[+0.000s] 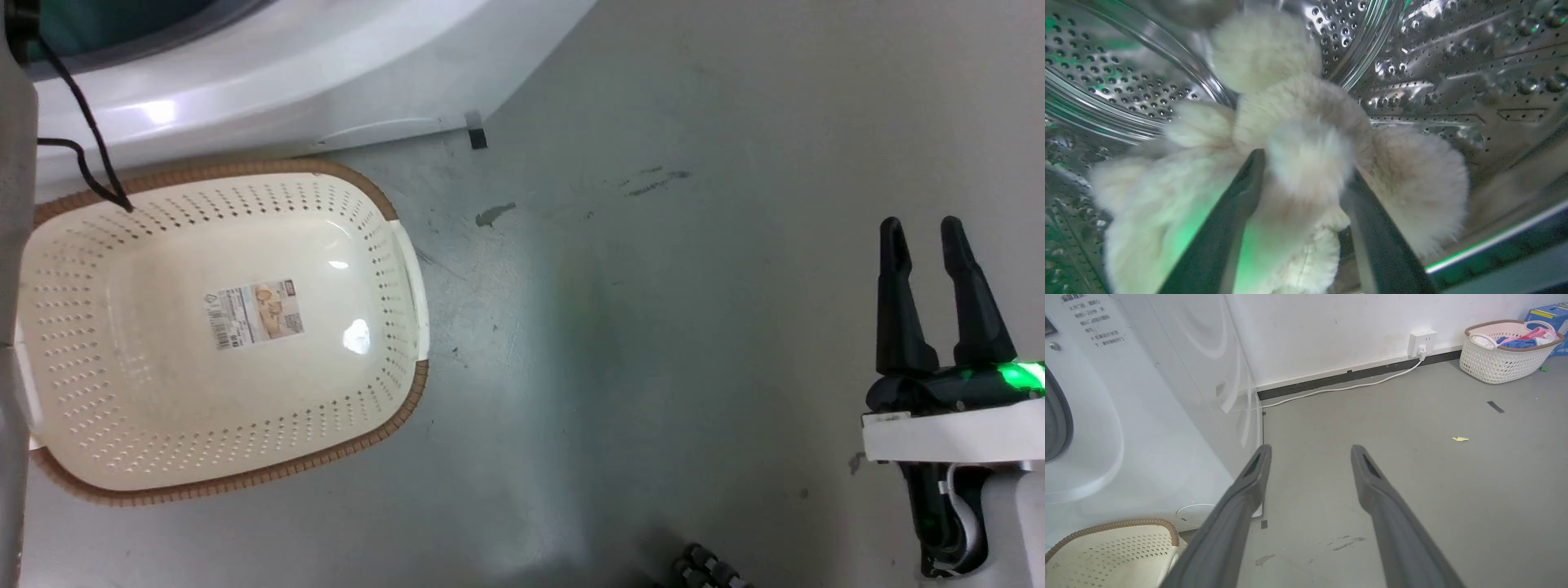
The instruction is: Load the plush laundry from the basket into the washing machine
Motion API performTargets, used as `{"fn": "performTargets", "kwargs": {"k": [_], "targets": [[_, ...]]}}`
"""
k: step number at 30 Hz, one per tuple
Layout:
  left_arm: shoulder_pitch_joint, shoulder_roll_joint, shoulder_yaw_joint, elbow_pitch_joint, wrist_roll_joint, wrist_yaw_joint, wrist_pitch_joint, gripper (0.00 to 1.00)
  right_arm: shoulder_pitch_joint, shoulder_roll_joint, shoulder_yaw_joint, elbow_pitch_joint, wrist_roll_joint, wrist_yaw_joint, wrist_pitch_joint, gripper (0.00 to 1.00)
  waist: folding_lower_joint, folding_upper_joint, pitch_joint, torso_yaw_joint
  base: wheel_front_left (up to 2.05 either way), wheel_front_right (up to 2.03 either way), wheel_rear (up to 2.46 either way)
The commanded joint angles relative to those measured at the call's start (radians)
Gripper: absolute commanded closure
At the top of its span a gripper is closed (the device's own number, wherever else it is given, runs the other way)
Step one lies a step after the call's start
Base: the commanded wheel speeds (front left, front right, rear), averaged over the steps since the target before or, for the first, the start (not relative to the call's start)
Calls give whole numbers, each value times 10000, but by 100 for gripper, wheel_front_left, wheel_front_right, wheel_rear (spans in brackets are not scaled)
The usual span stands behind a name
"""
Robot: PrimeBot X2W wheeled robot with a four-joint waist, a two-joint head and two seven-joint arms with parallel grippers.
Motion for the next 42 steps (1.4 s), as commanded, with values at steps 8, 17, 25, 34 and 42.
{"fn": "performTargets", "kwargs": {"k": [8, 17, 25, 34, 42], "targets": [[1411, -553, 19, 485, -691, 240, -2204, 0, 283, -169, -594, -166, -584, 8, -42, 0, -1, -1, -1464, 659, 0, 0, 0], [4577, -1506, 194, 120, -1769, 368, -4202, 0, 1465, -260, -994, -255, -1433, 8, -42, 0, -1, -1, -4072, 1716, 0, 0, 0], [8699, -2269, 403, -2852, -2647, 162, -4311, 0, 3083, -139, -1246, 211, -2305, 8, -42, 0, -1, -1, -6394, 2772, 0, 0, 0], [12259, -2606, 1146, -5308, -3116, 176, -4314, 0, 4036, 153, -1089, 188, -3135, 8, -42, 0, -1, -1, -7513, 3543, 0, 0, 0], [14131, -2998, 1690, -6215, -3039, 15, -4315, 0, 4508, 285, -761, 111, -3248, 8, -42, 0, -1, -1, -7934, 4047, 0, 0, 0]]}}
